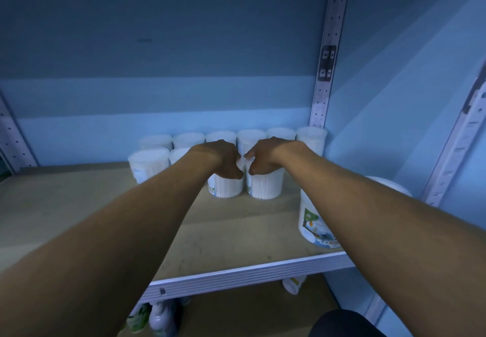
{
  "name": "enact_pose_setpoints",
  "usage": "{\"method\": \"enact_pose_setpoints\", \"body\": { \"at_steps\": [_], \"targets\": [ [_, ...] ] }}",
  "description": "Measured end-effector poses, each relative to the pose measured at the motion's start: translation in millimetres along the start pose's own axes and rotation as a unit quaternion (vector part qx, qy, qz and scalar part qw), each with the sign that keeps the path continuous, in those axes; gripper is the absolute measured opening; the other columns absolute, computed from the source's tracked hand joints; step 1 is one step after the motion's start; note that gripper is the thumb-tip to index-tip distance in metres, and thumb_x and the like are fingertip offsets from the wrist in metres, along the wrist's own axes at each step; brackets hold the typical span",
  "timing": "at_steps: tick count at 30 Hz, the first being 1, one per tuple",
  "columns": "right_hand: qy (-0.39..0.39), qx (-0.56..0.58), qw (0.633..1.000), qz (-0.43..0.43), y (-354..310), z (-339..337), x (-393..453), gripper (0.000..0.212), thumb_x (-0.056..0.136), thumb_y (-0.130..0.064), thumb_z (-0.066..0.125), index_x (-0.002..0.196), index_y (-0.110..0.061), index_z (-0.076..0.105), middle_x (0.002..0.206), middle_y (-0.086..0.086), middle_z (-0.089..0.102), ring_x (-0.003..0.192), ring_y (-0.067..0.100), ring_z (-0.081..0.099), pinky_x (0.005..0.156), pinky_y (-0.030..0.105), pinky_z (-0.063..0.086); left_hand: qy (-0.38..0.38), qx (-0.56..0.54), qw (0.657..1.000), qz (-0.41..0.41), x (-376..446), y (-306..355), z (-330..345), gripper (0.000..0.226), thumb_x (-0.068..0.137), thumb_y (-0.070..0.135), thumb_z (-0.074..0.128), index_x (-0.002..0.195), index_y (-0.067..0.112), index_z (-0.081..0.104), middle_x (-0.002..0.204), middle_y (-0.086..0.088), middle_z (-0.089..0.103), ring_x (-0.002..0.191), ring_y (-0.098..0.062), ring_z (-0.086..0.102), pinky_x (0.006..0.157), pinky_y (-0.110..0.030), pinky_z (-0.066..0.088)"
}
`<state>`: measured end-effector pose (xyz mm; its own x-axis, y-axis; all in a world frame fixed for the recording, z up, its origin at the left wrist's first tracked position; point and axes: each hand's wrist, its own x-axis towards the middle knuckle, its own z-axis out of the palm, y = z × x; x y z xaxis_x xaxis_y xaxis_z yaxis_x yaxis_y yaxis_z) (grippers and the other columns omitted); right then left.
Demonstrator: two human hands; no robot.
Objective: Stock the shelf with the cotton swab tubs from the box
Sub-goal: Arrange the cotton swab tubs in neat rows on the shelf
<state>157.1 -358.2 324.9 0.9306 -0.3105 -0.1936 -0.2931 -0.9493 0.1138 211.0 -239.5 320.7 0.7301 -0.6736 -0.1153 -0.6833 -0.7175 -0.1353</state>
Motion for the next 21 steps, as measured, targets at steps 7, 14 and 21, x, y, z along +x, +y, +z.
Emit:
{"method": "enact_pose_setpoints", "body": {
  "at_steps": [7, 14, 21],
  "targets": [
    [0.003, -0.010, 1.000, -0.009, -4.9, -0.2, -23.7, 0.063, 0.091, -0.045, 0.059, 0.150, -0.034, 0.042, 0.149, -0.001, 0.047, 0.131, 0.024, 0.048, 0.105, 0.039, 0.046, -0.010, 0.001, 1.000, -0.003, -21.6, 2.4, -0.1, 0.061, 0.093, 0.045, 0.054, 0.149, 0.025, 0.043, 0.144, -0.001, 0.053, 0.129, -0.023, 0.052, 0.100, -0.030, 0.045],
    [-0.001, -0.014, 1.000, 0.004, -9.6, 0.7, -38.7, 0.069, 0.087, -0.048, 0.066, 0.148, -0.027, 0.044, 0.146, 0.001, 0.049, 0.129, 0.025, 0.050, 0.102, 0.039, 0.047, -0.014, 0.017, 1.000, -0.008, -39.5, 5.6, 1.4, 0.056, 0.092, 0.042, 0.052, 0.145, 0.024, 0.049, 0.140, -0.003, 0.055, 0.125, -0.023, 0.054, 0.102, -0.034, 0.048],
    [0.000, -0.018, 1.000, -0.015, -9.5, -3.1, -53.9, 0.074, 0.080, -0.050, 0.074, 0.145, -0.027, 0.048, 0.148, -0.003, 0.047, 0.131, 0.024, 0.049, 0.105, 0.042, 0.045, -0.012, 0.024, 1.000, -0.003, -53.4, 7.3, 3.7, 0.052, 0.094, 0.042, 0.050, 0.143, 0.023, 0.051, 0.141, -0.003, 0.054, 0.126, -0.024, 0.053, 0.102, -0.035, 0.047]
  ]
}}
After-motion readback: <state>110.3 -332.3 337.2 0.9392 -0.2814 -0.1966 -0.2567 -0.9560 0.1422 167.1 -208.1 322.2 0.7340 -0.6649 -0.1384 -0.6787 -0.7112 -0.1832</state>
